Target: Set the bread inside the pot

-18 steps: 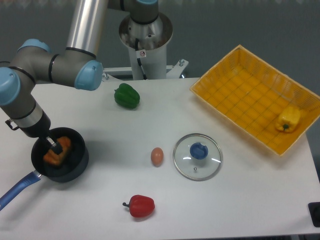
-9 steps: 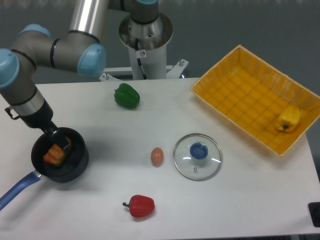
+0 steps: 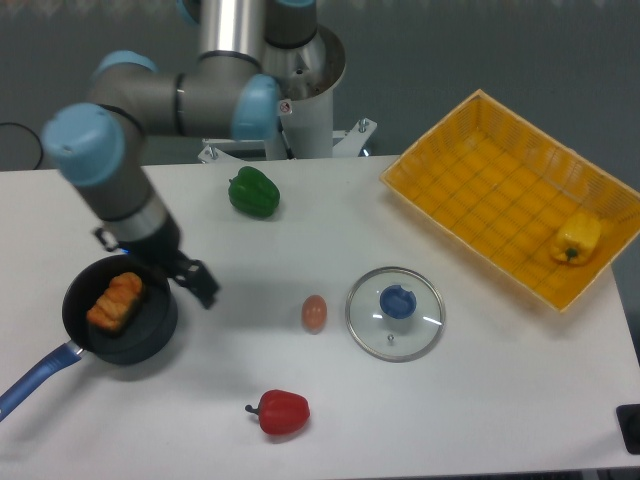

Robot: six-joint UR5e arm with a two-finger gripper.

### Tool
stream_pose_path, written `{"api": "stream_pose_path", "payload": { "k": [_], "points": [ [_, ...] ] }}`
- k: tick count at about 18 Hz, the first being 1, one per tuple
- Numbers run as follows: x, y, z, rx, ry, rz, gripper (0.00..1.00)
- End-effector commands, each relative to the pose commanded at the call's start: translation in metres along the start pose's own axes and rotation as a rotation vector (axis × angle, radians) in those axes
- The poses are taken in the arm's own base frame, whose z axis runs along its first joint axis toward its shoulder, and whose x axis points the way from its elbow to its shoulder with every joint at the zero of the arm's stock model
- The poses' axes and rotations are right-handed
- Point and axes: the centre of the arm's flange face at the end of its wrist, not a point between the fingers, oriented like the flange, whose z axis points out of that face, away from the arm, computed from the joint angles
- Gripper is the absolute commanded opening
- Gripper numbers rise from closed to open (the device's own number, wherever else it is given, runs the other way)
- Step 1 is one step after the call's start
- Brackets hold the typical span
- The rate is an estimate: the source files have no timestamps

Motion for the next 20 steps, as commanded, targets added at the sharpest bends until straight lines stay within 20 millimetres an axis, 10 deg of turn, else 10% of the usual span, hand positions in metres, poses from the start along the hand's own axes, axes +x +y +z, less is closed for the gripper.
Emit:
{"api": "stream_pose_path", "payload": {
  "k": [8,20],
  "points": [
    [-0.11,0.097,0.033,0.044,0.082,0.248,1.0],
    [-0.161,0.176,0.078,0.005,0.139,0.506,1.0]
  ]
}}
